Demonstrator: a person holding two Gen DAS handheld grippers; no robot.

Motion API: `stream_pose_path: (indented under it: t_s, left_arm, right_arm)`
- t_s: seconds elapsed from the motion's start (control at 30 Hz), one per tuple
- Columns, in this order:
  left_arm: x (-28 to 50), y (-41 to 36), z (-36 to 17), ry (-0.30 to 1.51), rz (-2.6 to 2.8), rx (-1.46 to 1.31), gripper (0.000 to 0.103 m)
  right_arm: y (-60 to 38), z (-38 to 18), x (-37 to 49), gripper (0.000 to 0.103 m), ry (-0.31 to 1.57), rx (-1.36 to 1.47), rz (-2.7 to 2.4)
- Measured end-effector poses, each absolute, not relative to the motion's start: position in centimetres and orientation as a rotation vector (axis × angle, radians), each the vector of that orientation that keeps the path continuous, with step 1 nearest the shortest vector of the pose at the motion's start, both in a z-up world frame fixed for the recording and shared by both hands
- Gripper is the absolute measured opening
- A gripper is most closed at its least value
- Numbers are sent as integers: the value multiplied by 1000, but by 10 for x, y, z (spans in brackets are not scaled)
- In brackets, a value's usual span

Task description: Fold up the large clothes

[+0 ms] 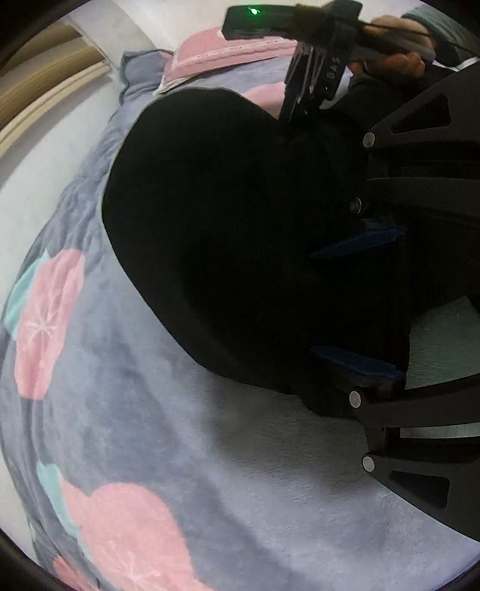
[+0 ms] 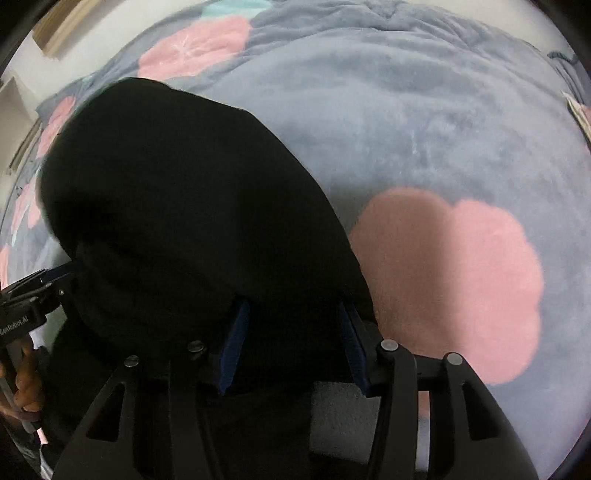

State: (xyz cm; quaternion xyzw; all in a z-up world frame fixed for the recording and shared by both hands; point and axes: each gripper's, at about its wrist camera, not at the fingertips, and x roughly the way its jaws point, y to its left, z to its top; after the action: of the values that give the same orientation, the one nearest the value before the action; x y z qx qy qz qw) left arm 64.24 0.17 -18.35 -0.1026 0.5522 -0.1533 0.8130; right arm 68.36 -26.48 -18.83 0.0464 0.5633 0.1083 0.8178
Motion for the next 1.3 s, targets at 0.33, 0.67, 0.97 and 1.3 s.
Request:
stream_pose_path:
  t_s: [0.33, 0.67, 0.97, 1.3]
  left_arm:
    - [628, 19, -109, 1015, -414, -169, 51]
    - [706, 30, -121, 1147, -540, -259, 76]
    - [731, 11, -172, 1254, -640, -361, 66]
    - [640, 10, -80, 987, -720, -180, 16]
  right_arm:
    - [-284, -117, 688, 56, 1116, 92, 358]
    - [-279, -111, 769, 83, 1137, 48, 479]
    - [-232, -171, 797, 74, 1267, 93, 638]
    - [-233, -67, 682, 25, 967, -37, 696]
